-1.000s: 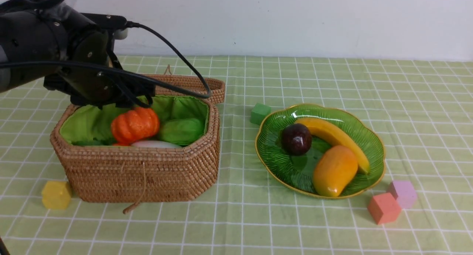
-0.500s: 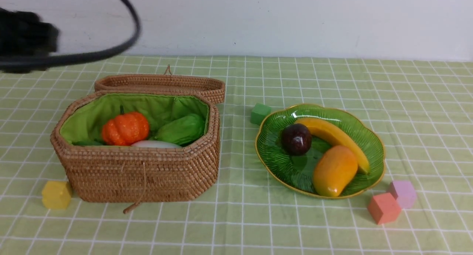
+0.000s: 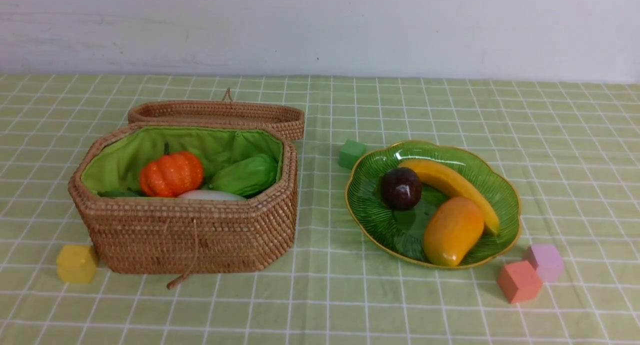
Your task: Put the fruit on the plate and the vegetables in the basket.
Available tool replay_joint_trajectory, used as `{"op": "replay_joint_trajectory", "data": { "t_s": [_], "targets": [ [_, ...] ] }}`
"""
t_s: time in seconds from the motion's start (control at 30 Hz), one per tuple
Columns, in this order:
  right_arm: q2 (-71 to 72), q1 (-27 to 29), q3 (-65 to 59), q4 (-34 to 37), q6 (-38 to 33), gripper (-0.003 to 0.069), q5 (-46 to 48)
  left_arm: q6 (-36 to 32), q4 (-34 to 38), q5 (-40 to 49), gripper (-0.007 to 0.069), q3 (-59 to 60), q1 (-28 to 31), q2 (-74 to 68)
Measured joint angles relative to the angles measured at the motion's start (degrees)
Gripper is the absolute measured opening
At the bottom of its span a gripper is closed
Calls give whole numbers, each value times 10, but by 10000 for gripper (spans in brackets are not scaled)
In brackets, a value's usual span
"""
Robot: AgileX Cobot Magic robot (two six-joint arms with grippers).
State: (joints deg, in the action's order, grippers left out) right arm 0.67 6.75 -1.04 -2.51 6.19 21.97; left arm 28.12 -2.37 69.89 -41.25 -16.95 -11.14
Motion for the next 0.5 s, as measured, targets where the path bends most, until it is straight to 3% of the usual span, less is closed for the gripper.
{"op": "replay_joint_trajectory", "data": {
  "t_s": [0.23,0.5],
  "targets": [
    [0,0,0,0,0,240,0,1,20,-107,-13,25,0,104],
    [0,0,0,0,0,240,0,2,24,-97,-13,26,0,115]
  ]
}}
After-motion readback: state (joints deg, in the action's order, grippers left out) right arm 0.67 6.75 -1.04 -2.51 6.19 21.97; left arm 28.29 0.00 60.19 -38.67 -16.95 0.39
